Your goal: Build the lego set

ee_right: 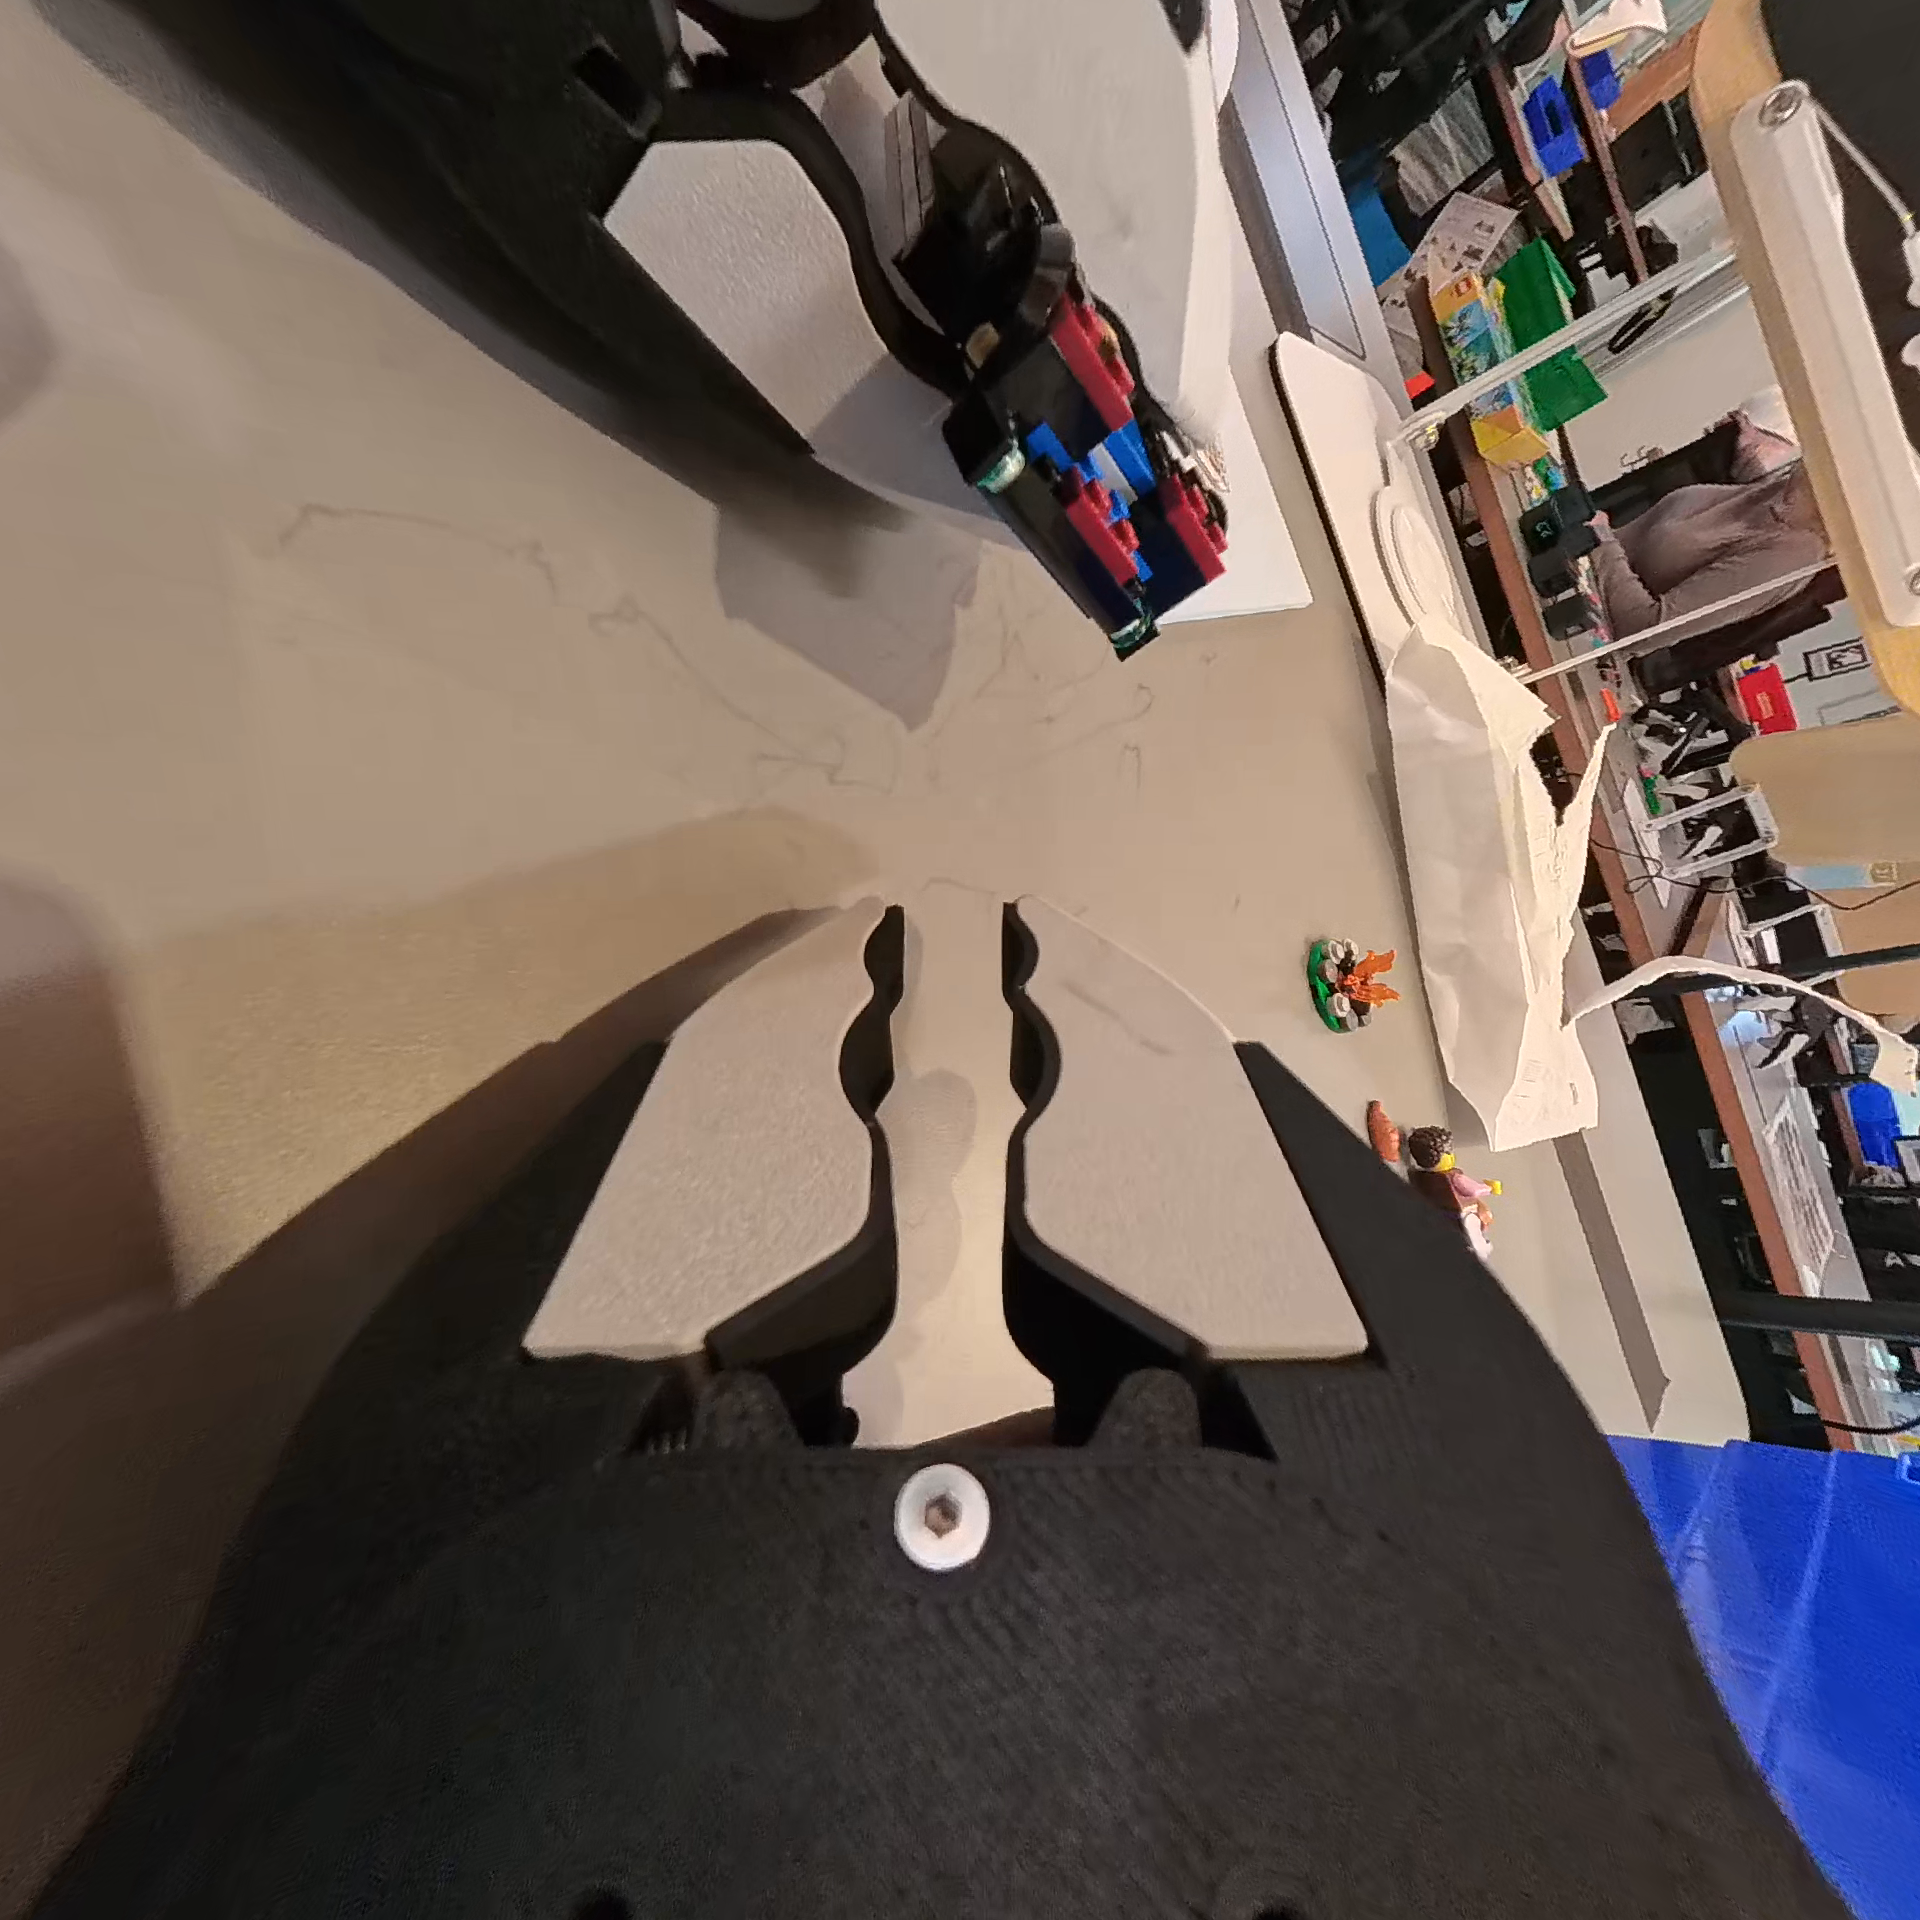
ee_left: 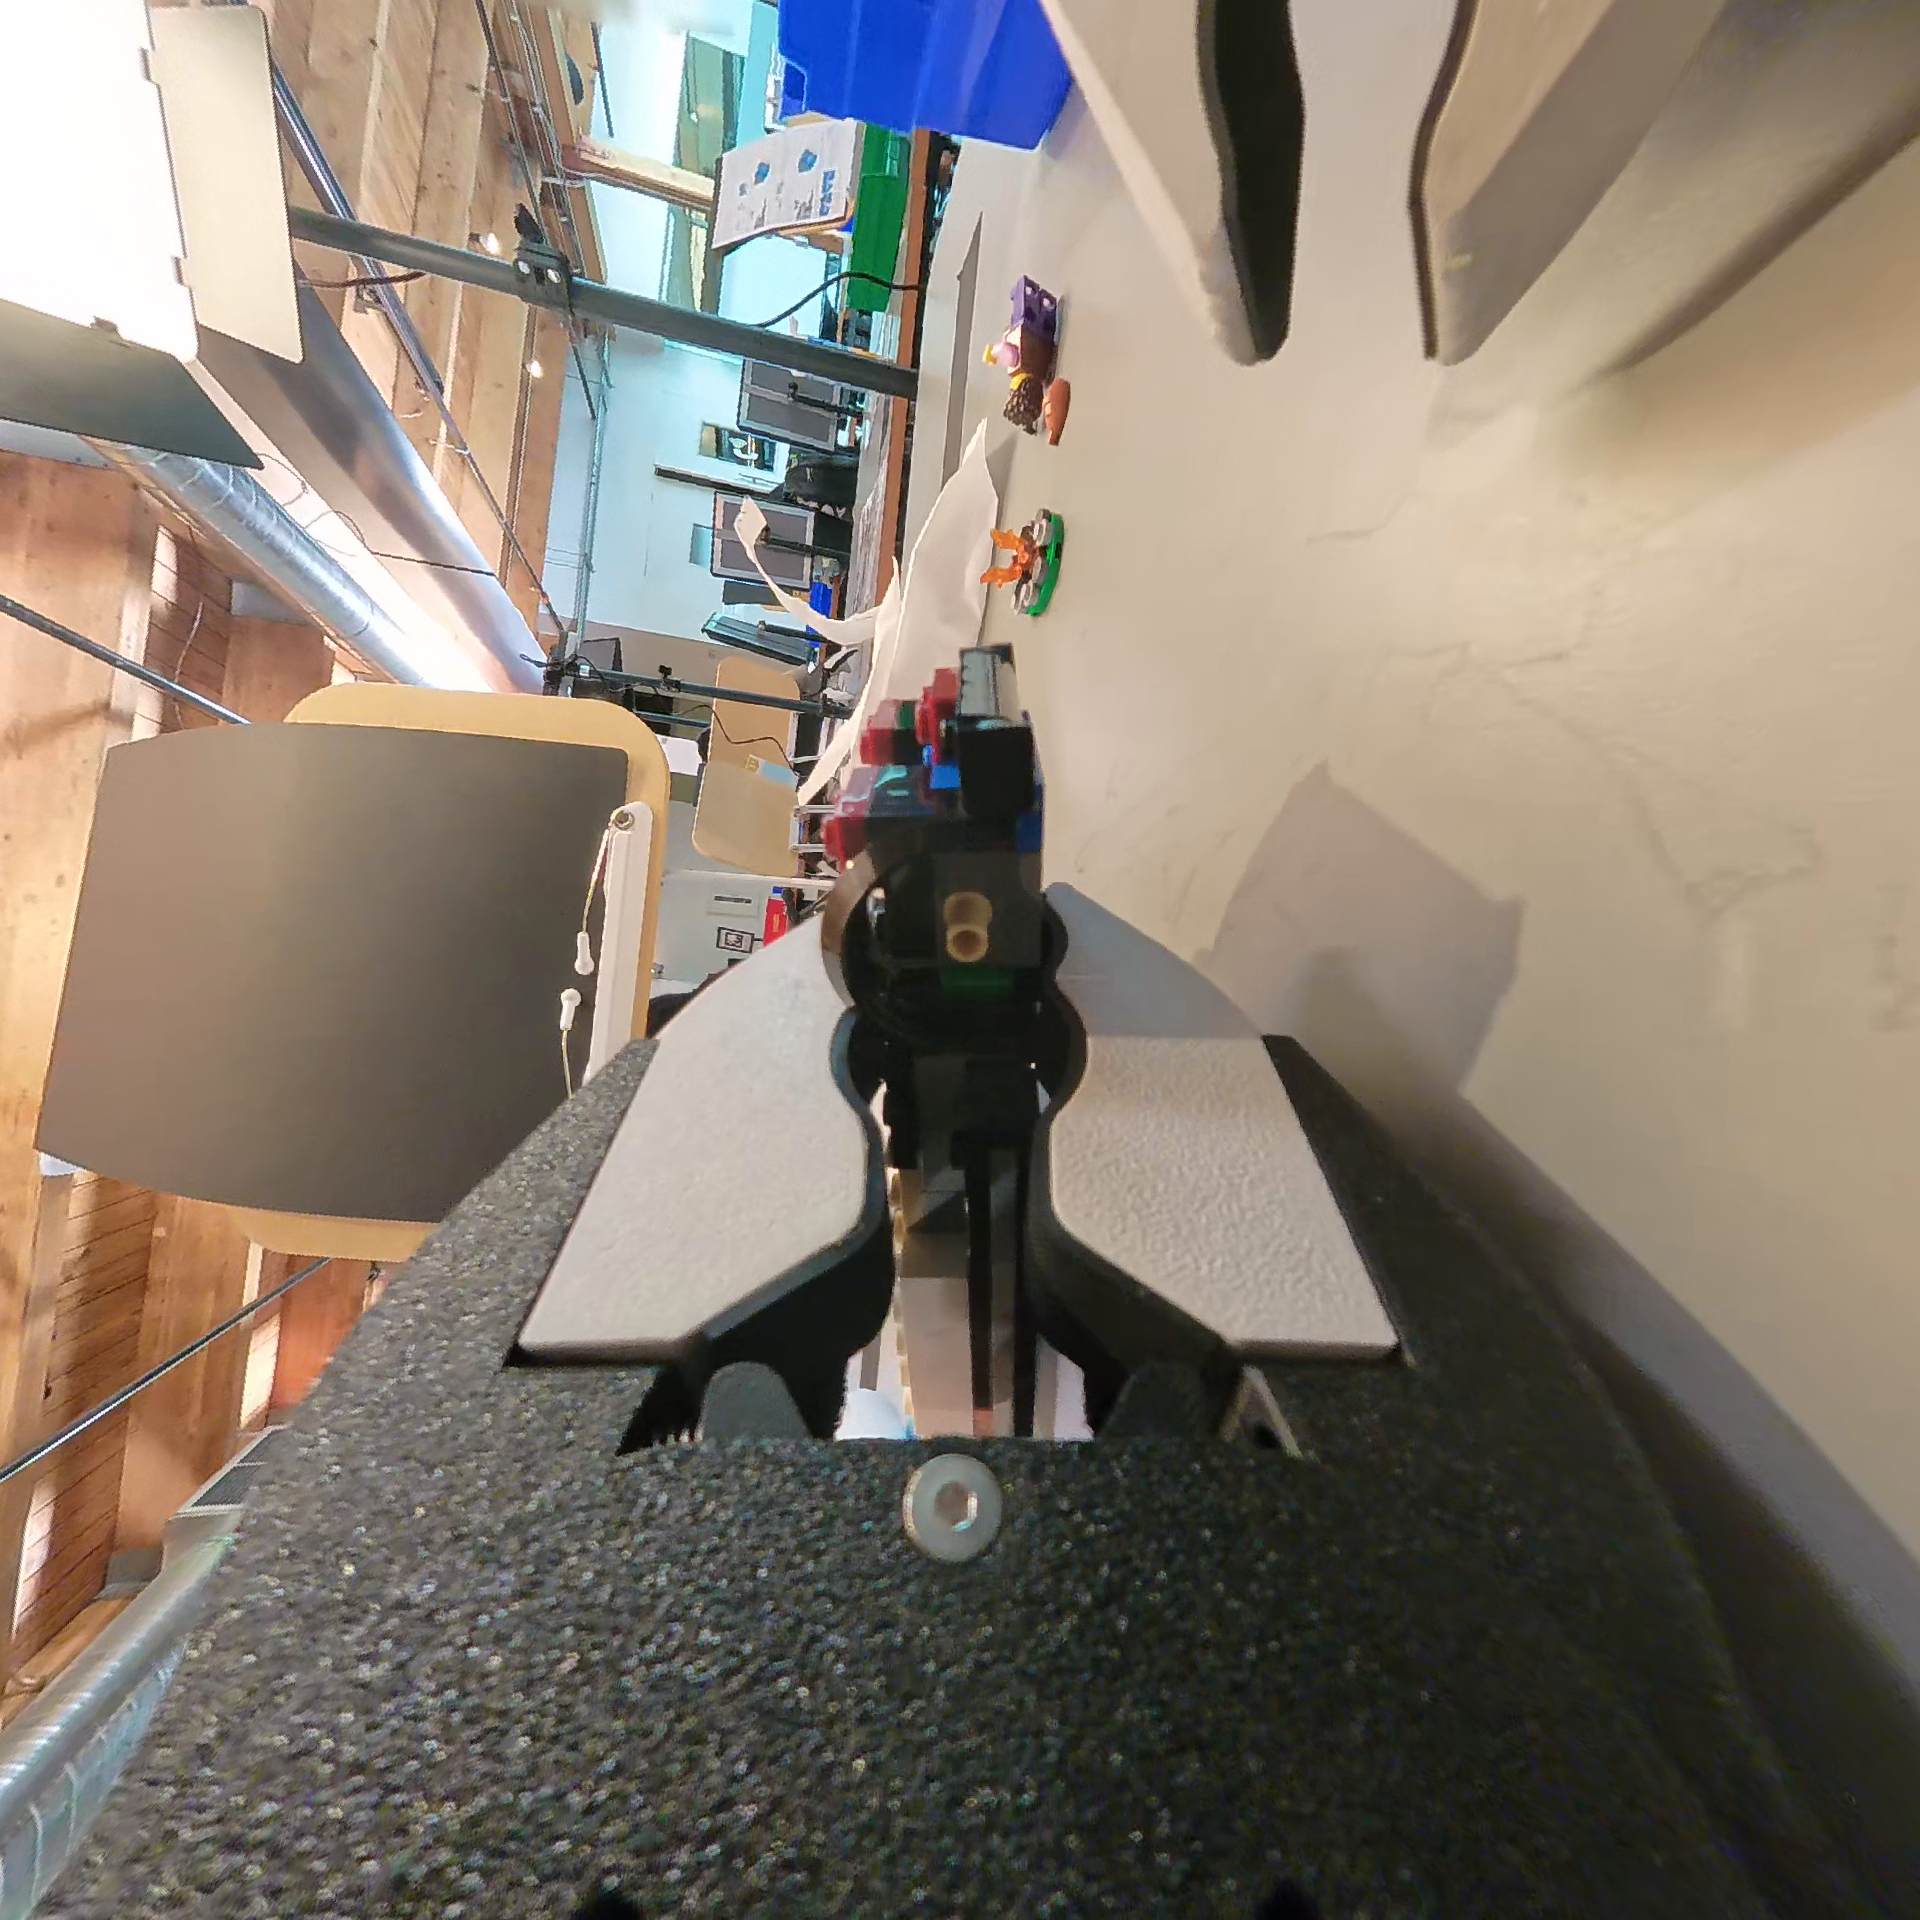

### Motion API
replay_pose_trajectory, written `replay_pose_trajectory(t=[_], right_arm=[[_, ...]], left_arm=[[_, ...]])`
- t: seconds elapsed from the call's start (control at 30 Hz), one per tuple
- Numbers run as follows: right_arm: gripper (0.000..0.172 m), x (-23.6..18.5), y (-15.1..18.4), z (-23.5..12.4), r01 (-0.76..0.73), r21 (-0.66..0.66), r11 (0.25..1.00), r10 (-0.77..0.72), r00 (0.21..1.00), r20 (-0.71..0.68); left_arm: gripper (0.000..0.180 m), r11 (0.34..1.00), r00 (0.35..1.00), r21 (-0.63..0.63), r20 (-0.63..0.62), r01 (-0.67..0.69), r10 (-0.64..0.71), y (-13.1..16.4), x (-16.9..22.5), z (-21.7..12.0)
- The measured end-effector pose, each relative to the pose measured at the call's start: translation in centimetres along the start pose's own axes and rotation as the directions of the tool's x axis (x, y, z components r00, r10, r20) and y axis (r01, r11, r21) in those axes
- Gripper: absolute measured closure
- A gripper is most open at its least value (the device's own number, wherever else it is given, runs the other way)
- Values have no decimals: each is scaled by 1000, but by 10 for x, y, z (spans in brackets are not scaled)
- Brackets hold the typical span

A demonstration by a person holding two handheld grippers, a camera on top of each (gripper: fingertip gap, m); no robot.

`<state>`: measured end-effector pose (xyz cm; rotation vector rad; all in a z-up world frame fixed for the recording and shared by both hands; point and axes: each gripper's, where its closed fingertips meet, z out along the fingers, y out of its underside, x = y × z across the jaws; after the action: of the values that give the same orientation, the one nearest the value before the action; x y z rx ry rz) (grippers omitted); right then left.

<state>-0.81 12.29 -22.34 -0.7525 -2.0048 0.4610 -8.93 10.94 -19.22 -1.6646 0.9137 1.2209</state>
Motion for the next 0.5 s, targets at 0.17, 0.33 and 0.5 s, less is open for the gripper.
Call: replay_pose_trajectory(t=[0.17, 0.33, 0.5], right_arm=[[153, -2, -11, -12, -22, 67, 998, 19, 999, 43], [158, 13, -4, -70, -17, 157, 987, 5, 997, 75], [159, 67, 53, -161, 143, 50, 988, -149, 980, 135]], left_arm=[[155, 1000, 1000, 3, -1, 4, -4, 0, -2, -1], [155, 1000, 1000, 13, 9, -8, 8, -6, -4, -4], [155, 1000, 1000, 27, 7, -9, 9, -11, -2, -6]])
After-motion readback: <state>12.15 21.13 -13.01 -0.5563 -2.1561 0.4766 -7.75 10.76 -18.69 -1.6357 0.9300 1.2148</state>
